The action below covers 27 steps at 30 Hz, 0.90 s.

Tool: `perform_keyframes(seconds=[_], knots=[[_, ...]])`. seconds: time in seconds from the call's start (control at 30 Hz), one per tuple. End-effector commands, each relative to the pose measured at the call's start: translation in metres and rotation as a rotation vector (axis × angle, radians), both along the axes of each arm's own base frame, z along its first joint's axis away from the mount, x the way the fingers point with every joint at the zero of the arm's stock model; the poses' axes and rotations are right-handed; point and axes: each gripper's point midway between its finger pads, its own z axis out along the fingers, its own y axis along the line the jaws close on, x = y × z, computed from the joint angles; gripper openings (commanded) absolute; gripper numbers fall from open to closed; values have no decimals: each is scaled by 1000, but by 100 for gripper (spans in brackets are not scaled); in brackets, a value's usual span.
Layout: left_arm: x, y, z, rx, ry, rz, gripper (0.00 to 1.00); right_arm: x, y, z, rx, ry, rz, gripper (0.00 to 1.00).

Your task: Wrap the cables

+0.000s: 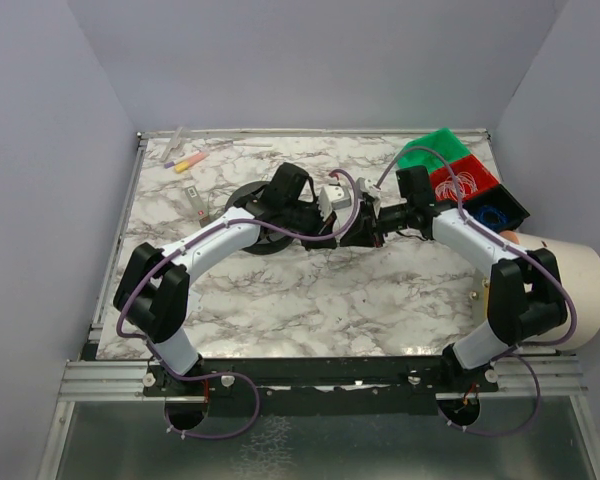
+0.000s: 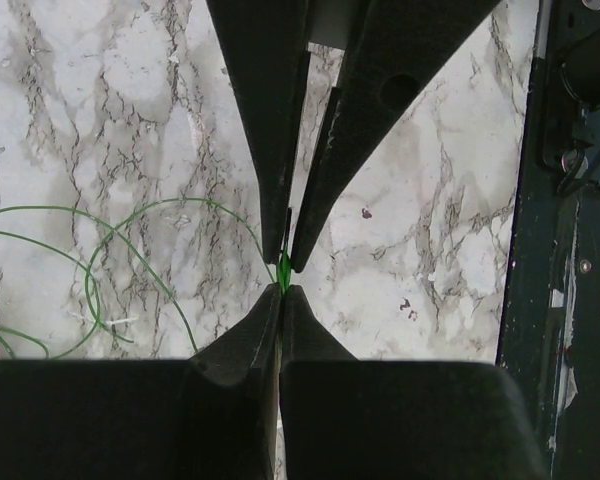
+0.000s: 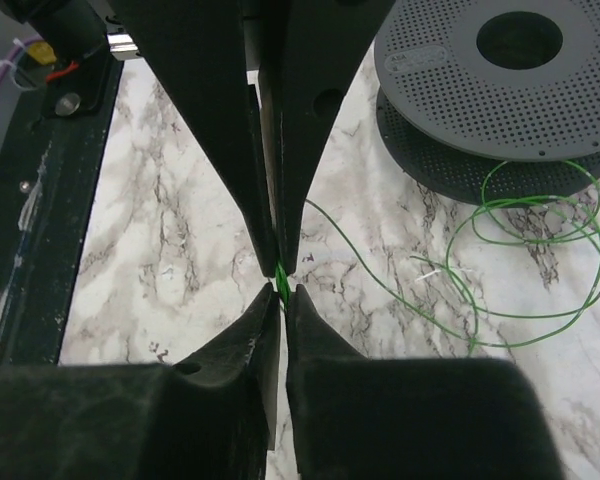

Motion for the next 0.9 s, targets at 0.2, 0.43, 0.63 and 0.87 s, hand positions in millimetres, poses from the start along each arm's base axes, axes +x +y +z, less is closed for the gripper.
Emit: perform_keyframes(seconds=[0.2, 0.43, 0.63, 0.87], knots=[[-3, -2, 3, -13, -13, -14, 0, -3, -1, 6, 0, 7, 50, 0], [3, 4, 3, -9, -18, 9, 0, 6, -19, 15, 48, 54, 7, 1], [3, 4, 5, -16, -13, 11, 0, 8, -21, 15, 55, 74, 5, 0], [5, 5, 3, -11, -13, 27, 0, 41, -34, 32, 122, 45, -203, 1]])
